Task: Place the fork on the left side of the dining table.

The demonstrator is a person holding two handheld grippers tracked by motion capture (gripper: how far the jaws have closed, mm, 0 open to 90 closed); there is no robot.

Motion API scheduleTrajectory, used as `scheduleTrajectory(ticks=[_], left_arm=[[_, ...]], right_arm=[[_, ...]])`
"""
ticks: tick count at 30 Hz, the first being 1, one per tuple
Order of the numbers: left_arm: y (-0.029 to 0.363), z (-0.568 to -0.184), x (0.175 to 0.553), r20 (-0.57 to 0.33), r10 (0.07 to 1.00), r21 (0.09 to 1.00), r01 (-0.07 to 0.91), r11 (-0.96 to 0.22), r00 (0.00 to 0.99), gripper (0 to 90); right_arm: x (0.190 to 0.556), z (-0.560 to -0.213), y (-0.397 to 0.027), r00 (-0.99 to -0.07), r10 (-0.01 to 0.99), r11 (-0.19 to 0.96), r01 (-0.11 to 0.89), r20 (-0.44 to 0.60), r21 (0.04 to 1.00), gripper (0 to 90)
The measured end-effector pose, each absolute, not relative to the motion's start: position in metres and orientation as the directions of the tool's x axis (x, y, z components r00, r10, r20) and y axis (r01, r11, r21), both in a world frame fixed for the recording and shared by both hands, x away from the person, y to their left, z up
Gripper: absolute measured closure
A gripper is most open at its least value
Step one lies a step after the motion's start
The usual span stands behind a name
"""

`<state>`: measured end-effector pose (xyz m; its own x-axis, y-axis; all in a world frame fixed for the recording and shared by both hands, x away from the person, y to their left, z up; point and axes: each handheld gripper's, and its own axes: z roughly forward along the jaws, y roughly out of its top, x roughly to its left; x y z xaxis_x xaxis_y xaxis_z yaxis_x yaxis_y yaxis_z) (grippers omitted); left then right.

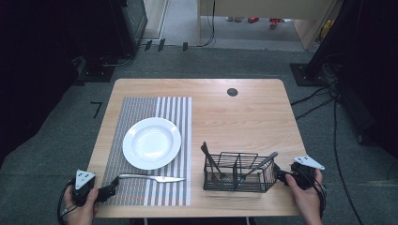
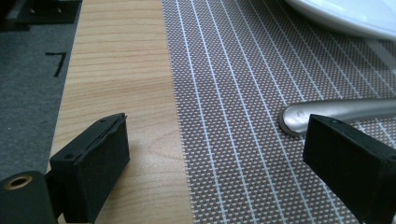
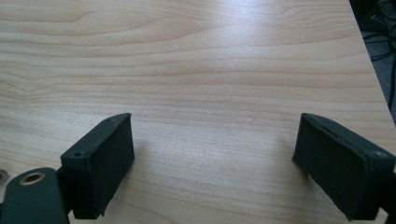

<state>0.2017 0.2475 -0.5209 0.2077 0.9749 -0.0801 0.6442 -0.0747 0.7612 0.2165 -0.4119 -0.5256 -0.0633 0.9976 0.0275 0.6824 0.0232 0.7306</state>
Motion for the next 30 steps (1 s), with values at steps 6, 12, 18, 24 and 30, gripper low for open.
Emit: scheduleTrajectory(ticks=[6, 12, 18, 24, 30], left_arm=[[0.243, -0.516, 0.199, -0.058, 0.977, 0.767, 0.636, -0.089, 0.207, 7.2], [0.239, -0.497, 0.190, -0.059, 0.976, 0.802, 0.592, -0.079, 0.211, 7.2], [0.227, -0.476, 0.183, -0.058, 0.966, 0.830, 0.549, -0.094, 0.253, 7.2], [0.211, -0.456, 0.180, -0.073, 0.949, 0.851, 0.515, -0.101, 0.308, 7.2], [0.195, -0.444, 0.181, -0.071, 0.934, 0.861, 0.494, -0.119, 0.349, 7.2]], right_arm=[[0.215, -0.526, -0.412, -0.068, 0.997, 0.026, 0.684, 0.028, 0.729, 12.0], [0.216, -0.526, -0.412, -0.071, 0.997, 0.029, 0.683, 0.027, 0.730, 11.7], [0.216, -0.526, -0.412, -0.071, 0.997, 0.029, 0.683, 0.027, 0.730, 11.7], [0.215, -0.526, -0.412, -0.071, 0.997, 0.029, 0.683, 0.027, 0.729, 11.8], [0.215, -0.526, -0.412, -0.071, 0.997, 0.028, 0.684, 0.028, 0.729, 11.7]])
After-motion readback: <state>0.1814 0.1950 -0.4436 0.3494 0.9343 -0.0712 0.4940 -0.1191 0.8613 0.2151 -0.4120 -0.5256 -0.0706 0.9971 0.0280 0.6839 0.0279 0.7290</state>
